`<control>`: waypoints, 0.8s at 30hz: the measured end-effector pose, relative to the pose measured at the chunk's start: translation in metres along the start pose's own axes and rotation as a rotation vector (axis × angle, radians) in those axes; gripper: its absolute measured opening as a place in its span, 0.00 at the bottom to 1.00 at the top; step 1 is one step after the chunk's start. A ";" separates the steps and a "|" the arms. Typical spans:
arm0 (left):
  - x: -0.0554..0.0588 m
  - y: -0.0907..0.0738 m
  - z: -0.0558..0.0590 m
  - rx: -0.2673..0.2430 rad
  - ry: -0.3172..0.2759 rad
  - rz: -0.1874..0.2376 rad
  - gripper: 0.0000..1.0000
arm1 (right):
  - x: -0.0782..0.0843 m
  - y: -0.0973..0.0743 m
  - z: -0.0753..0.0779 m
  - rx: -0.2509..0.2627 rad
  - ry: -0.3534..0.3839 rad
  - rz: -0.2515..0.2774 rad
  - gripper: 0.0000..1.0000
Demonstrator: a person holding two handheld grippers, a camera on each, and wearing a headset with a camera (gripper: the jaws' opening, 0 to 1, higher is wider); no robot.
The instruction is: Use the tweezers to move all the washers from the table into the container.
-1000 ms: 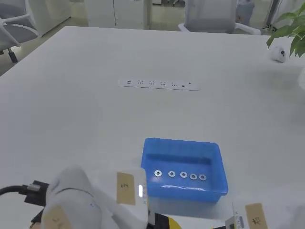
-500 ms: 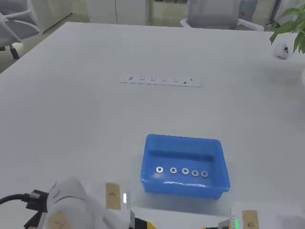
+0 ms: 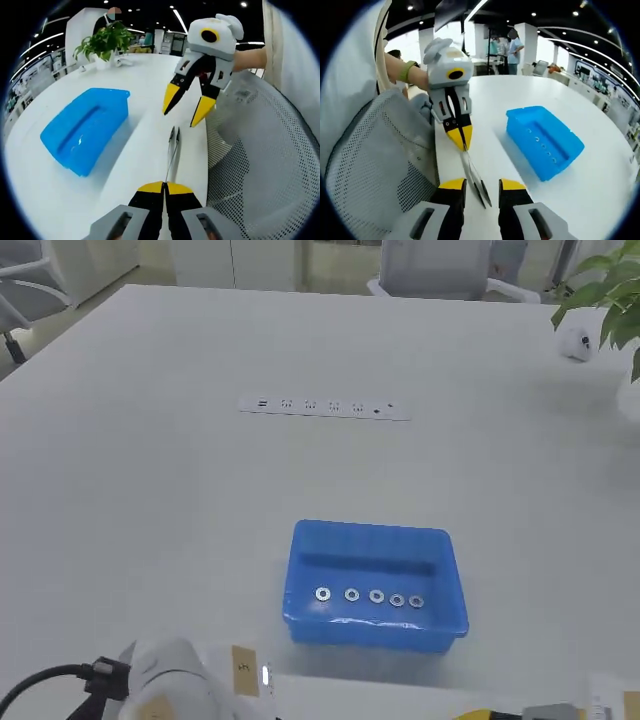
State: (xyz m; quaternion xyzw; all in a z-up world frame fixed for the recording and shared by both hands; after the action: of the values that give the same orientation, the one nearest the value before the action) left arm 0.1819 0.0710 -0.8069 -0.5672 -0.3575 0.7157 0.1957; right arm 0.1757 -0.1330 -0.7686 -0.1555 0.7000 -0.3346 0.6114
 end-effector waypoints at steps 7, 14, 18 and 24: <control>-0.006 0.005 0.001 0.000 0.022 -0.066 0.00 | 0.008 -0.049 0.006 0.162 0.064 0.021 0.26; -0.009 0.008 0.003 -0.008 0.012 -0.105 0.00 | 0.019 -0.086 0.005 0.323 0.127 0.095 0.35; -0.010 0.010 0.007 -0.013 0.007 -0.128 0.00 | 0.026 -0.097 0.005 0.385 0.150 0.141 0.40; -0.015 0.004 0.014 -0.062 -0.090 -0.073 0.08 | 0.020 -0.102 0.008 0.404 0.123 0.216 0.49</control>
State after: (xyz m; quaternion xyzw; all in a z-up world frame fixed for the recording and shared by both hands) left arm 0.1732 0.0542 -0.7981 -0.5268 -0.4083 0.7215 0.1879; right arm 0.1594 -0.2219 -0.7162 0.0664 0.6676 -0.4092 0.6185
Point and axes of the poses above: the centre of the closed fingertips' face, and the gripper's own axes: y roughly forward along the fingers, z roughly to its right, x roughly out of its underside, the point moved 9 cm from there along -y, roughly backward along the fingers, and after that the axes turned 2 degrees about -x, right-handed, at the moved point
